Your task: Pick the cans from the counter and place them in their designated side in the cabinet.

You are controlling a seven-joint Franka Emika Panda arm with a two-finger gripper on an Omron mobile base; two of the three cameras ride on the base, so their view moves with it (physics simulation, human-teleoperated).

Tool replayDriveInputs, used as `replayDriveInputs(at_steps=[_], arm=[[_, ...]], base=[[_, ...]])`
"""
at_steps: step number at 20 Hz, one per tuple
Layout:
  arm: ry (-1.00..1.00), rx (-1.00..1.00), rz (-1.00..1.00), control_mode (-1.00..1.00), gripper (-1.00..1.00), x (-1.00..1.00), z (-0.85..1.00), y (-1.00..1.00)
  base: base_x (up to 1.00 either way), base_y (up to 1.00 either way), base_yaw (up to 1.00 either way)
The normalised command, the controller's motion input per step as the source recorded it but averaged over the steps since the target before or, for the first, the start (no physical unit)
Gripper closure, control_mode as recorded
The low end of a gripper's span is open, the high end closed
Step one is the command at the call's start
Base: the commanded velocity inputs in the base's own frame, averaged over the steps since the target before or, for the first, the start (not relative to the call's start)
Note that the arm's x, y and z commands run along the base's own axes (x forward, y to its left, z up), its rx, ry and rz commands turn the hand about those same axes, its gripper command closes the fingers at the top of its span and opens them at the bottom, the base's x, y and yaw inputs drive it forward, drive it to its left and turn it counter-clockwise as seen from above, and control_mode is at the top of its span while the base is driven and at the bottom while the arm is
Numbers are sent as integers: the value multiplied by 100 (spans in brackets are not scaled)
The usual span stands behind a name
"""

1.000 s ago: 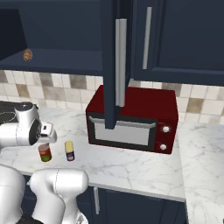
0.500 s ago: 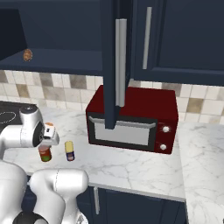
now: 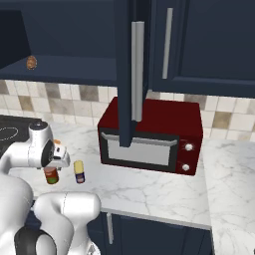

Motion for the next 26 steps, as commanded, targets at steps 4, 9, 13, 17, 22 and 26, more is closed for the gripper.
replayDriveInputs(at_steps=[4,9,13,17,22,26], arm=[[1,-2,0,-100,-100,14,-15,8],[0,-3,0,-100,-100,12,-14,7],[0,-3,0,-100,-100,8,-19,2],[0,-3,0,-100,-100,4,-22,0],[0,-2,0,-100,100,4,-21,0],[1,0,0,-100,100,0,-4,1]], base=[[0,0,0],[0,0,0],[0,0,0],[0,0,0],[0,0,0],[0,0,0]])
